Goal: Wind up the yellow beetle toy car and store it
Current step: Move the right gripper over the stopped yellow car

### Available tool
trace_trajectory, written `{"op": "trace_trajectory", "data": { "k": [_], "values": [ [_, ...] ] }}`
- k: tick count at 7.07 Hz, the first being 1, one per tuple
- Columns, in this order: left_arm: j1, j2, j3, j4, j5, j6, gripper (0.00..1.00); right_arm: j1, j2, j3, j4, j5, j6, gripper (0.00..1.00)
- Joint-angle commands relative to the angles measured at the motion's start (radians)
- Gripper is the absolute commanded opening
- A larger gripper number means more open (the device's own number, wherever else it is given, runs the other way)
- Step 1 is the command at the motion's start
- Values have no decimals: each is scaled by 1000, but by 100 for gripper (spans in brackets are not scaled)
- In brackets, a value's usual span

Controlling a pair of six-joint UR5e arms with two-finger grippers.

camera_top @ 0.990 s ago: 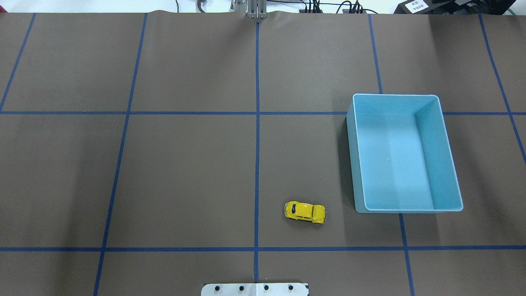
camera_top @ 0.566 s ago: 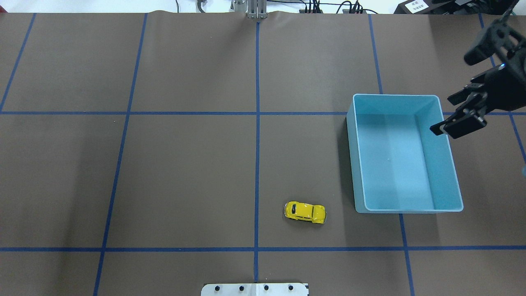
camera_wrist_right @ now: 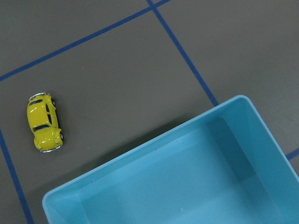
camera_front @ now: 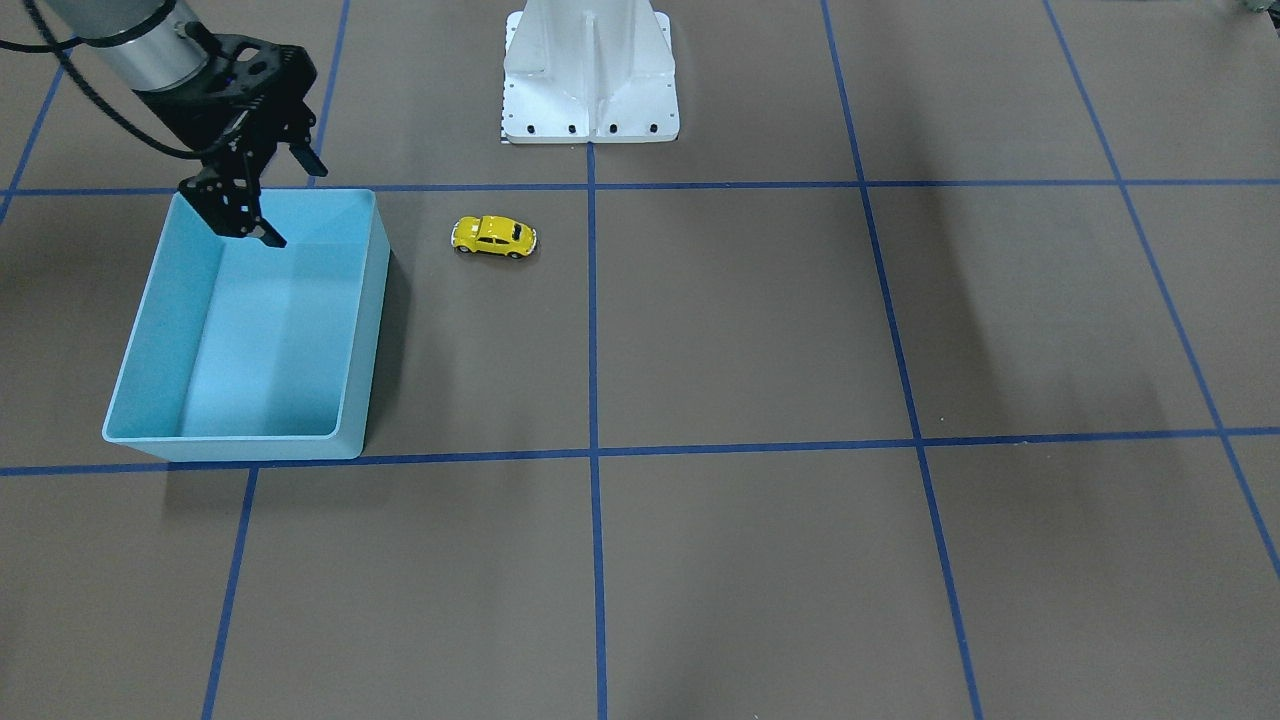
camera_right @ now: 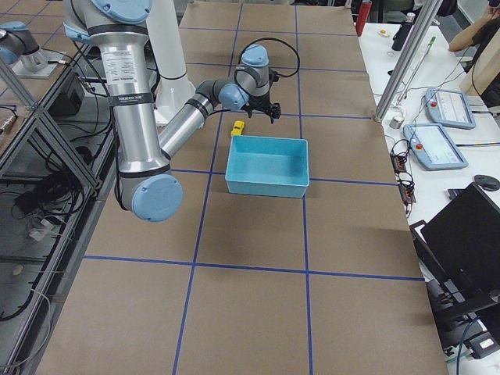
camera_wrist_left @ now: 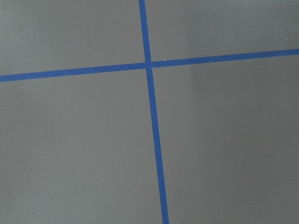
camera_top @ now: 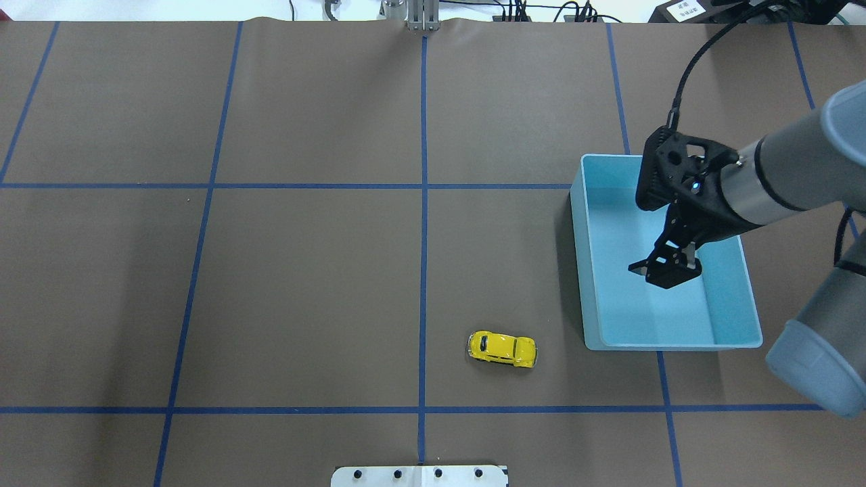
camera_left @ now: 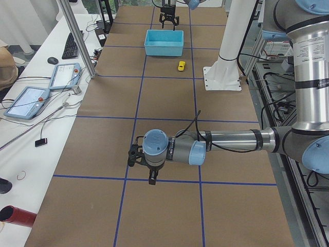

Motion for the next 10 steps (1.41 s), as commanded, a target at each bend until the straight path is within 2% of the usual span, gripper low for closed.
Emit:
{"op": "trace_trajectory", "data": {
  "k": [1,3,5,8,9,10],
  "values": [
    [0,0,-4,-9,-4,2,100,-127,68,-58,3,-43,11,99],
    [0,5,-3,-9,-4,13,100,-237,71,-81,50,-150,39,99],
    [-1,9,4,-10,-1,14,100,-363,81,-138,174,-275,169,99],
    [0,9,0,-6,4,7,100,-462,96,-216,211,-374,194,99],
    [-1,9,4,1,2,0,100,-466,97,-251,274,-379,188,99],
    [-1,11,5,-2,1,0,100,-466,97,-253,282,-380,188,99]
  ]
}}
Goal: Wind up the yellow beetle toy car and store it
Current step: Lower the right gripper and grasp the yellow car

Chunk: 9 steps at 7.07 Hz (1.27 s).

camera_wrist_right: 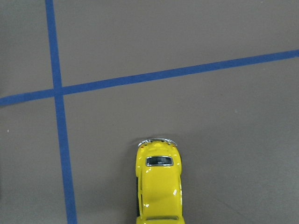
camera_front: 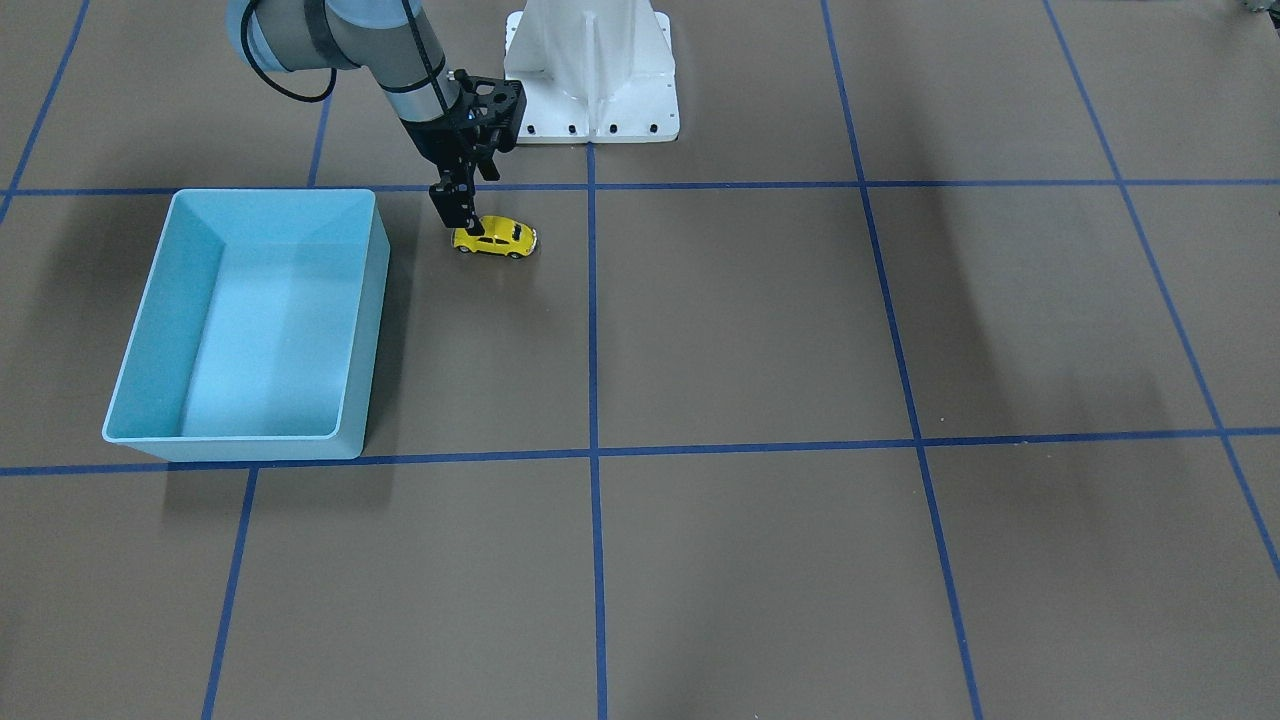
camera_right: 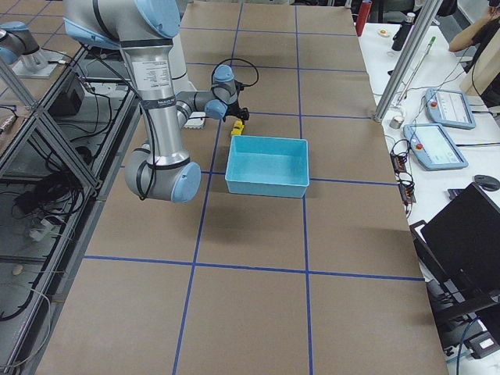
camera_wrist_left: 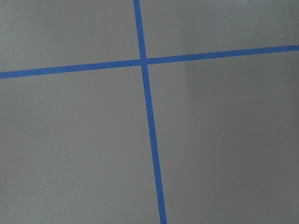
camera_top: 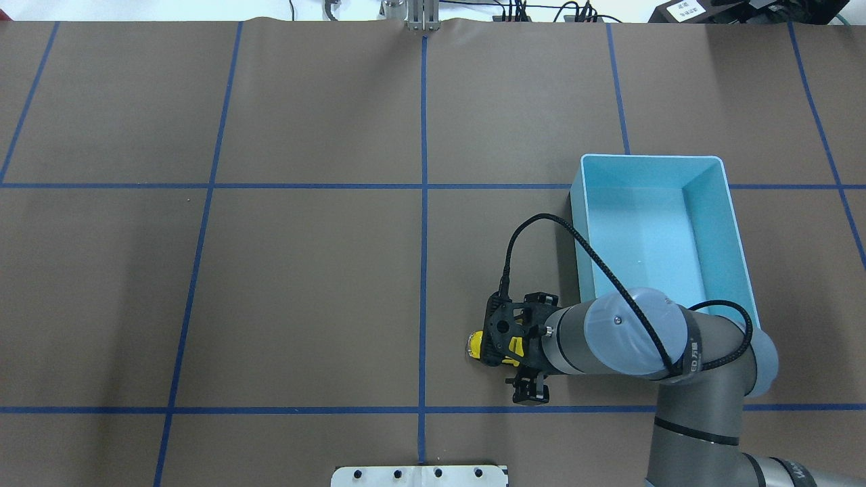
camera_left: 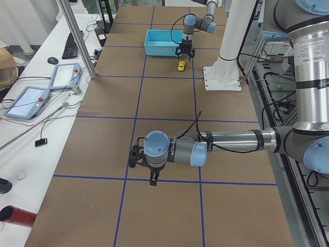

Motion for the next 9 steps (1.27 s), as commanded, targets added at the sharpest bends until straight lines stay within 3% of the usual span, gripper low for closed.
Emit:
{"op": "trace_trajectory", "data": {
  "k": [1,8,9],
  "values": [
    [-2,1,18,-2,2,-3,100,-6,1,-19,29,-7,-1,99],
    [0,-11,55,-6,2,-3,100,6,40,-84,27,-21,-6,99],
    [0,-11,55,-6,2,-3,100,6,45,-87,29,-25,-3,94]
  ]
}}
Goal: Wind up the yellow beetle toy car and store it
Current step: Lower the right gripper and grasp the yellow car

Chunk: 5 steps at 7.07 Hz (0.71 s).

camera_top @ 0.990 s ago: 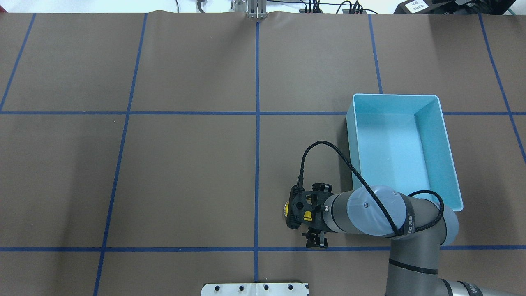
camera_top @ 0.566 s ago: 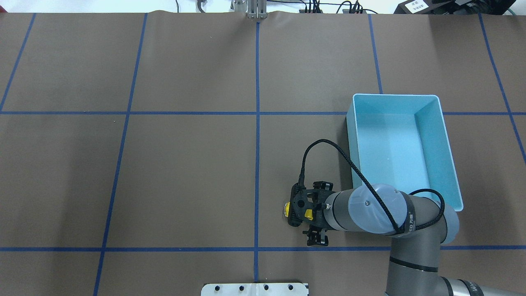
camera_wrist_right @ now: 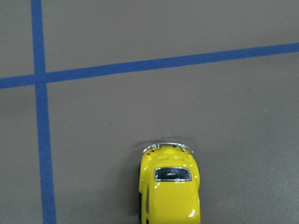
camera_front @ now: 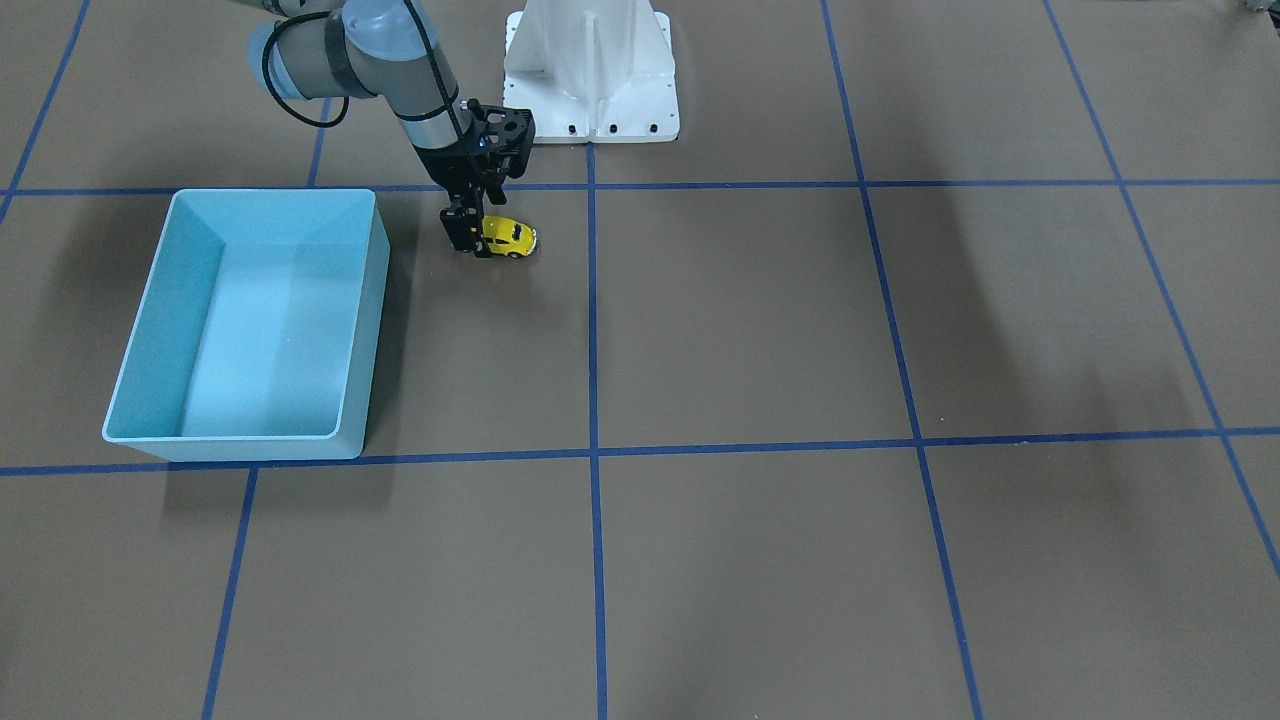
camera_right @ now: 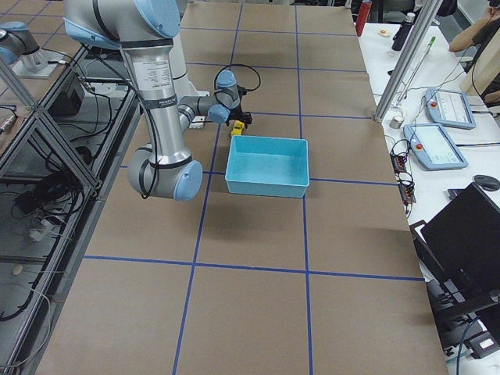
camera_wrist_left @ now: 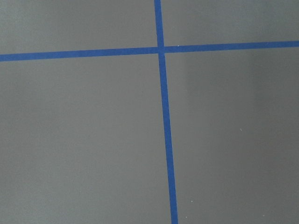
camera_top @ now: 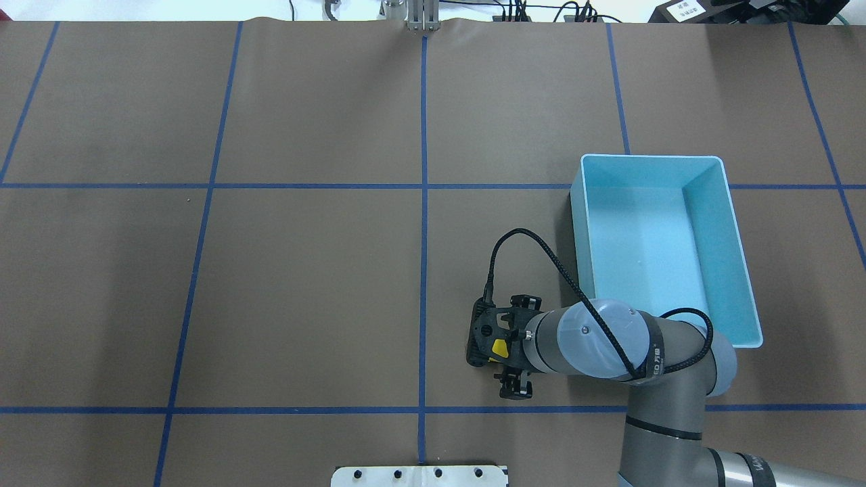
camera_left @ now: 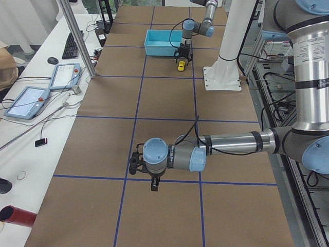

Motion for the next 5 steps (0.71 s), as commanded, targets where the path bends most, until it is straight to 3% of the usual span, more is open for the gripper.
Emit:
{"op": "trace_trajectory", "data": {
  "k": [1,2,3,5],
  "values": [
    [0,-5,9,0,0,0,100,-1,11,-9,1,-5,3,51],
    [0,-9,16,0,0,0,100,-4,11,-12,1,-11,7,14],
    [0,-9,21,0,0,0,100,-13,11,-15,3,-14,10,0],
    [0,-10,21,0,0,0,100,4,19,31,-3,3,60,0]
  ]
}}
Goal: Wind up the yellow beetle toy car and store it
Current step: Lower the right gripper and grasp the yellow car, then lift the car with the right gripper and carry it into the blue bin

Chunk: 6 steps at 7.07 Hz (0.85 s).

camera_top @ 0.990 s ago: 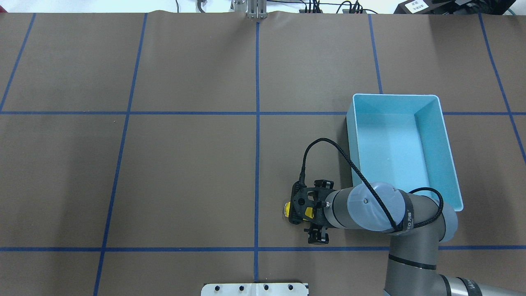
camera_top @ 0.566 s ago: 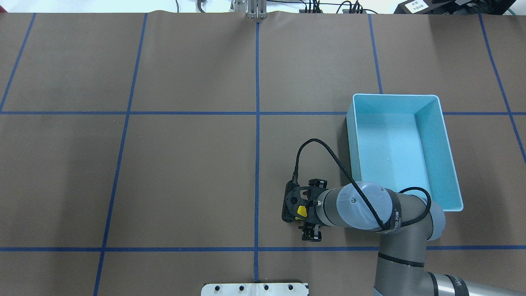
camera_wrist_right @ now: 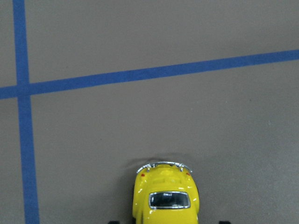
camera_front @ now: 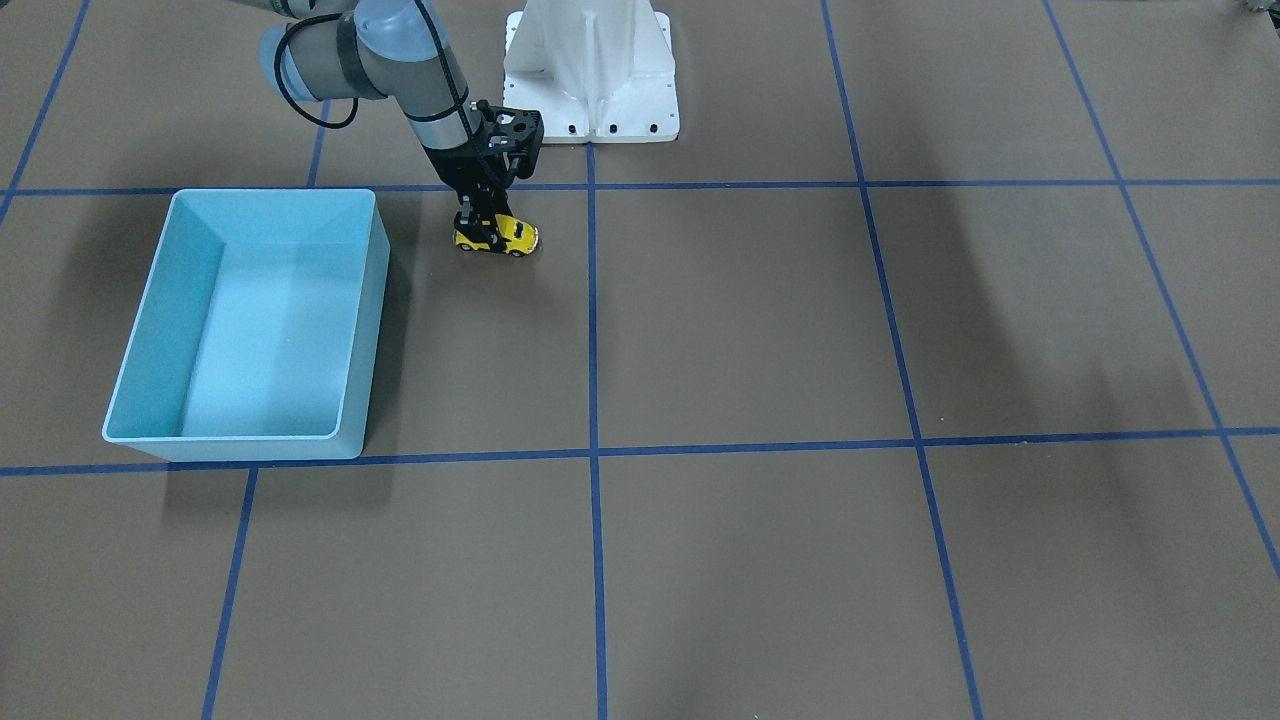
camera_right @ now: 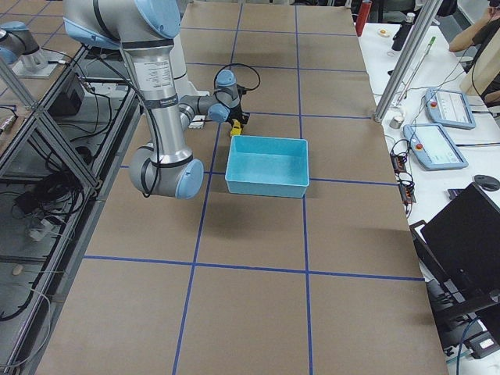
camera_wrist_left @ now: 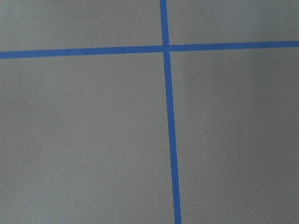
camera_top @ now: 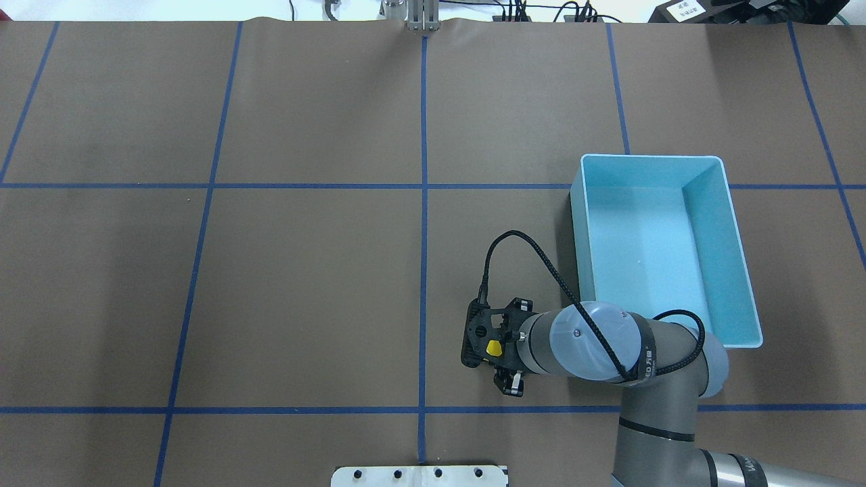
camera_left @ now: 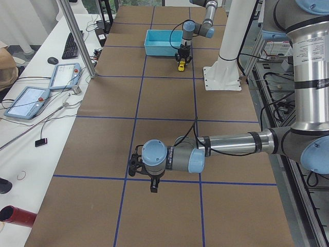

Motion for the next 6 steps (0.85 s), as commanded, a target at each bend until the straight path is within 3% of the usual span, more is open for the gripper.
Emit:
{"op": "trace_trajectory", "data": {
  "k": [1,2,3,4,6],
  "values": [
    [0,-2,1,0,0,0,100,66,14,74,-26,65,35,0],
    [0,-2,1,0,0,0,100,112,21,122,-55,101,35,0],
    [0,-2,2,0,0,0,100,222,19,149,-89,210,12,0],
    [0,-2,3,0,0,0,100,365,18,156,-148,355,-108,0],
    [0,-2,3,0,0,0,100,529,-36,183,-223,470,-378,0]
  ]
}}
